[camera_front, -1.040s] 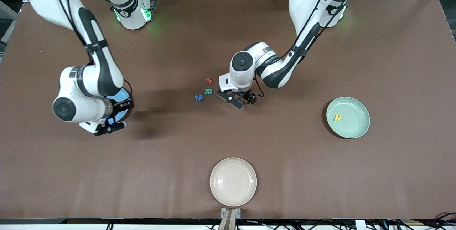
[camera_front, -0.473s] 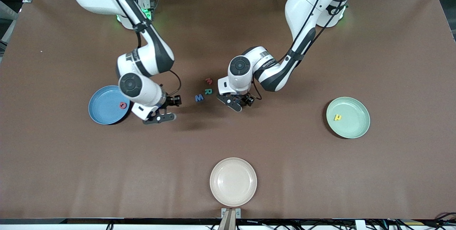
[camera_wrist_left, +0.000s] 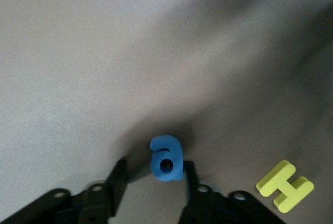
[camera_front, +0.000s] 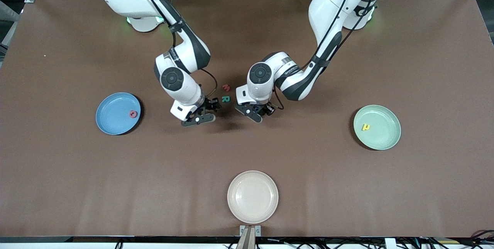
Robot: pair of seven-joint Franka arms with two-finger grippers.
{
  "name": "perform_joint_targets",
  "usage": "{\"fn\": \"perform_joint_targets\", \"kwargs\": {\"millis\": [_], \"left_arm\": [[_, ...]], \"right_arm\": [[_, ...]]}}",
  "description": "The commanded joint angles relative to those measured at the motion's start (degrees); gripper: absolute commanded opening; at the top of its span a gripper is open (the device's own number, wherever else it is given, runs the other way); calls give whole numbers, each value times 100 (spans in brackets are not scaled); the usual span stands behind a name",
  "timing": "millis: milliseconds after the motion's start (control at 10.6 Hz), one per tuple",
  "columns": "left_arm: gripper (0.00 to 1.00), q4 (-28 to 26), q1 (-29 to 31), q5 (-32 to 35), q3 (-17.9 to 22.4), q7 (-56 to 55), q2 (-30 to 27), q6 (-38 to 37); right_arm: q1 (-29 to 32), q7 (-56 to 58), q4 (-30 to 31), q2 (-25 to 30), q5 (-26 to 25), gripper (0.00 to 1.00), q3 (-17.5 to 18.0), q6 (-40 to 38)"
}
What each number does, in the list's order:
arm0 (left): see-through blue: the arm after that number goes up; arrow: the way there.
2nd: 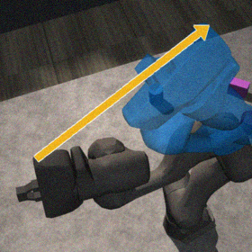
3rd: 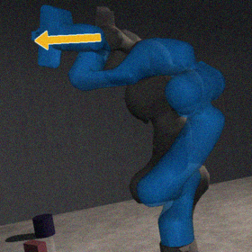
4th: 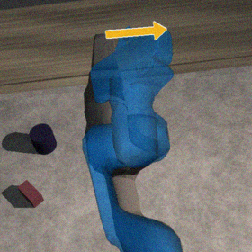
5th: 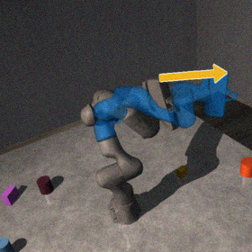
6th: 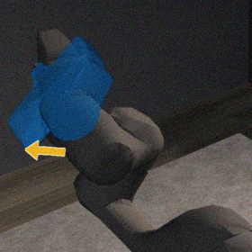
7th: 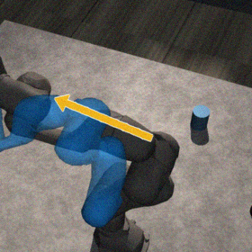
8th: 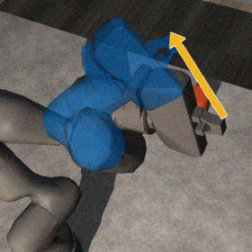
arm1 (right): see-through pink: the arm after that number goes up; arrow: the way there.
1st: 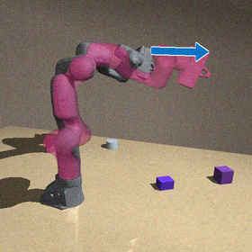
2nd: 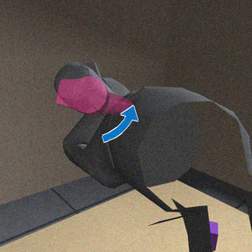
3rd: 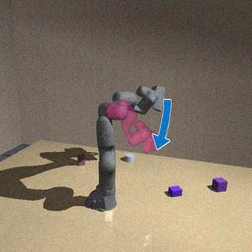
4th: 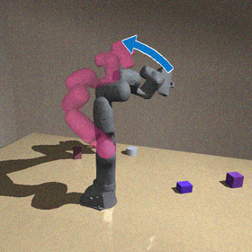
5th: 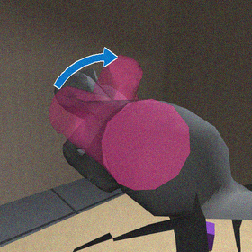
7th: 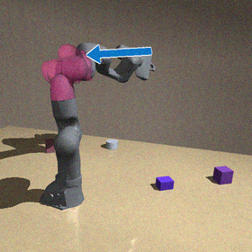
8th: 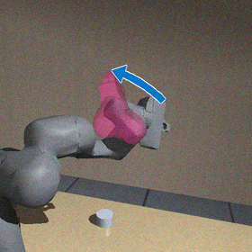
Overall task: Sort uppercase to blue plate, lowercase to green plate
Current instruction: 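Grasp the blue a with the left gripper while the right gripper grasps W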
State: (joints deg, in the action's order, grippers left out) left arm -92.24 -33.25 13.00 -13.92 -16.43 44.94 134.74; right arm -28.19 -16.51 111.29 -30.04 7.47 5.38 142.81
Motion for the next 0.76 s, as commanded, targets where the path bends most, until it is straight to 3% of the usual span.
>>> {"fn": "perform_joint_targets", "kwargs": {"millis": [0, 378, 662], "left_arm": [[10, 136, -85, -192, 74, 113, 77, -53], [2, 136, -68, -183, 109, 157, -20, -53], [1, -56, 369, -192, 100, 210, -720, -506]], "right_arm": [[-125, -133, 85, -186, -113, 72, 6, 465], [-117, -133, 270, -213, -613, 72, 6, 493], [-117, -159, 297, -239, -615, 72, 6, 511]]}}
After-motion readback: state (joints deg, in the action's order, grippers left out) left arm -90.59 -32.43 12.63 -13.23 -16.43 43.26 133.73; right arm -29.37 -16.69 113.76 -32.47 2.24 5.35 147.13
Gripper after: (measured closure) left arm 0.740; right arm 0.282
